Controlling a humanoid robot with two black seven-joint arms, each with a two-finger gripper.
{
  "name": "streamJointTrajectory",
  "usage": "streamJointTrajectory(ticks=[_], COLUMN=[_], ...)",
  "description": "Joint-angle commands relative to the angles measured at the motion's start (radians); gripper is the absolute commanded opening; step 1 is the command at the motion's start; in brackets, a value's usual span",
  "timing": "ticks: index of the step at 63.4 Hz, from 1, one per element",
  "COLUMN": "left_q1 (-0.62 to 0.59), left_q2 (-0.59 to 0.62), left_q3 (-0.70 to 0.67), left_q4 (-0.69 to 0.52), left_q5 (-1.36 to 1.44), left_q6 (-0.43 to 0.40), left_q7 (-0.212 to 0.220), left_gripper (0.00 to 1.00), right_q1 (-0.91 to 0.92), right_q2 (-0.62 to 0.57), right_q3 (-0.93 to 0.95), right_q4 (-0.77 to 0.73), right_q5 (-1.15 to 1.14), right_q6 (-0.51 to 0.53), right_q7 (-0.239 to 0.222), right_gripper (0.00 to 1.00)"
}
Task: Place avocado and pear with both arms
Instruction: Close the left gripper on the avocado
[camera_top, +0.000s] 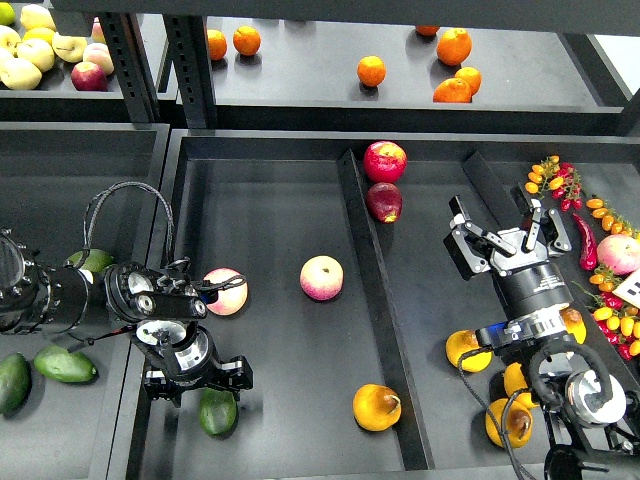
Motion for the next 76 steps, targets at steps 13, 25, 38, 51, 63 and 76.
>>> streamJointTrajectory(ticks=[13, 25, 38, 51, 63, 76], left_q1=[0.014, 0.022, 0.03, 0.037, 0.048, 0.05], left_q2=[0.0, 0.0, 0.0, 0.0, 0.0, 0.0], left_q3=[-0.007, -0.013, -0.016, -0.024, -0.029, -0.036], left_q4=[0.029, 0.046, 0.058, 0.093, 0.096, 0.098], left_q5=[0.002, 0.004, 0.004, 0.002, 0.002, 0.001], left_q6=[-0.047, -0.079, -0.097, -0.097, -0.097, -0.097], left_q7=[0.0, 0.0, 0.0, 0.0, 0.0, 0.0], left_gripper=[0.94, 0.88, 0.86, 0.83, 0.8, 0.73], right_q1=[0.0, 0.0, 0.0, 0.0, 0.0, 0.0], right_q2=[0.0, 0.0, 0.0, 0.0, 0.0, 0.0], right_q3=[0.0, 0.0, 0.0, 0.0, 0.0, -0.002], right_q4=[0.0, 0.0, -0.002, -0.002, -0.005, -0.006], right_q5=[0.0, 0.0, 0.0, 0.0, 0.0, 0.0], right_q6=[0.0, 0.0, 0.0, 0.0, 0.0, 0.0], right_q7=[0.0, 0.0, 0.0, 0.0, 0.0, 0.0], right_gripper=[1.0, 1.0, 1.0, 1.0, 1.0, 1.0])
